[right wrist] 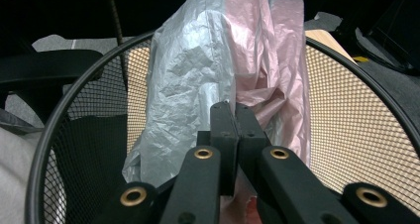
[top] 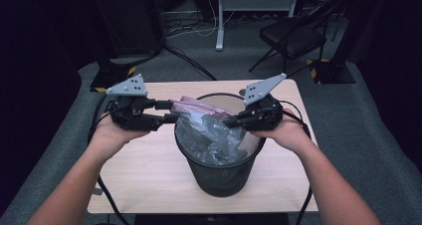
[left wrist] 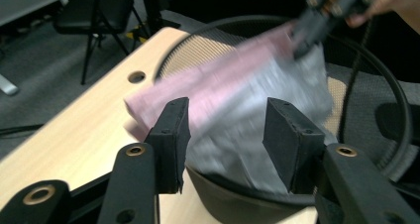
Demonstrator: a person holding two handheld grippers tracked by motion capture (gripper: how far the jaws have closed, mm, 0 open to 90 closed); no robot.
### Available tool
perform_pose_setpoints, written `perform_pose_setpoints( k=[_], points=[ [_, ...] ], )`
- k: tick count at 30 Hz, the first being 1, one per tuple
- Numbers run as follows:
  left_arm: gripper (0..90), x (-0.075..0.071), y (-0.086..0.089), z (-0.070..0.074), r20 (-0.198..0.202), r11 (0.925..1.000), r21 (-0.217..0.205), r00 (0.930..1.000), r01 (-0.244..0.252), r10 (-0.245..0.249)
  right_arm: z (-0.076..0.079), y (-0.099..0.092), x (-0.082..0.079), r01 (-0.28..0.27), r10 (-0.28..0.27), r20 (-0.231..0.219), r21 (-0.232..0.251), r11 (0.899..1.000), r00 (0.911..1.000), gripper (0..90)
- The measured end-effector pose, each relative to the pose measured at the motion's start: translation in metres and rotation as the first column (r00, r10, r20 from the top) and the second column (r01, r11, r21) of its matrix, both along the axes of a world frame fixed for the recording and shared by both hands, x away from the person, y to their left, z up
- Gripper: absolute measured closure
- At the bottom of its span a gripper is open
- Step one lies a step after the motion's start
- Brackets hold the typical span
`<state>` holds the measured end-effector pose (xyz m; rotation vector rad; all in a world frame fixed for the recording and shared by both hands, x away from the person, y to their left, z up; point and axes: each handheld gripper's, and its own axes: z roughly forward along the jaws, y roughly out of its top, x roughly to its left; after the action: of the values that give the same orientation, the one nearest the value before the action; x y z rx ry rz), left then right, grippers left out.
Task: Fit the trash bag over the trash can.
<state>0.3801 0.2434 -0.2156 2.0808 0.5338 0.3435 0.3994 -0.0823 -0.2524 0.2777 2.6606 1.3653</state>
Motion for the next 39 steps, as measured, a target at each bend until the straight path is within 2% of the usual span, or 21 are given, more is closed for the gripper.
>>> perform_pose_setpoints(
  k=[5,6,8,14,20,23,24,25,27,29,32,35,39],
  points=[
    [50.6,0.019,-0.012,0.008,-0.003,0.9997,0.002,0.9997,-0.025,0.025,0.000,0.006,-0.005,-0.026,0.026,0.003,-0.002,1.000,0.9997,88.8],
    [50.8,0.019,-0.012,0.008,-0.003,0.9997,0.002,0.9997,-0.025,0.025,0.000,0.006,-0.005,-0.026,0.026,0.003,-0.002,1.000,0.9997,88.8],
    [50.9,0.028,-0.021,0.007,-0.020,0.9998,-0.004,0.9996,-0.022,0.022,0.000,0.007,-0.006,-0.031,0.031,0.006,0.001,1.000,0.9995,88.8],
    [50.9,0.032,-0.035,0.001,-0.045,0.9999,0.002,0.9989,0.014,-0.014,0.000,0.007,-0.006,-0.029,0.029,0.013,0.005,1.000,0.9995,88.8],
    [49.2,0.026,-0.041,-0.009,-0.070,0.9983,0.022,0.9962,0.054,-0.052,0.000,0.006,-0.007,-0.023,0.022,0.018,0.022,0.999,0.9996,88.8],
    [46.8,0.018,-0.043,-0.019,-0.097,0.9950,0.027,0.9909,0.096,-0.093,-0.001,0.006,-0.008,-0.018,0.017,0.027,0.032,0.999,0.9995,88.7],
    [46.7,0.018,-0.043,-0.019,-0.097,0.9950,0.027,0.9909,0.096,-0.093,-0.001,0.006,-0.008,-0.018,0.017,0.027,0.032,0.999,0.9995,88.7],
    [46.4,0.013,-0.043,-0.024,-0.106,0.9922,0.037,0.9877,0.119,-0.115,0.000,0.006,-0.011,-0.022,0.021,0.031,0.036,0.999,0.9993,88.7],
    [45.8,0.011,-0.044,-0.026,-0.108,0.9915,0.039,0.9870,0.124,-0.119,0.000,0.006,-0.012,-0.024,0.023,0.035,0.035,0.999,0.9991,88.7],
    [45.8,0.005,-0.044,-0.030,-0.118,0.9881,0.040,0.9826,0.149,-0.143,0.001,0.009,-0.014,-0.030,0.028,0.042,0.029,0.999,0.9987,88.7],
    [45.7,0.001,-0.045,-0.033,-0.122,0.9864,0.035,0.9804,0.161,-0.155,0.001,0.010,-0.015,-0.030,0.029,0.043,0.029,0.999,0.9987,88.7],
    [45.1,-0.007,-0.046,-0.038,-0.135,0.9813,0.038,0.9739,0.189,-0.182,0.000,0.011,-0.019,-0.038,0.037,0.049,0.032,0.999,0.9981,88.7],
    [42.8,-0.011,-0.047,-0.041,-0.132,0.9801,0.049,0.9738,0.193,-0.185,-0.001,0.012,-0.025,-0.051,0.049,0.054,0.032,0.998,0.9973,88.7]
  ],
)
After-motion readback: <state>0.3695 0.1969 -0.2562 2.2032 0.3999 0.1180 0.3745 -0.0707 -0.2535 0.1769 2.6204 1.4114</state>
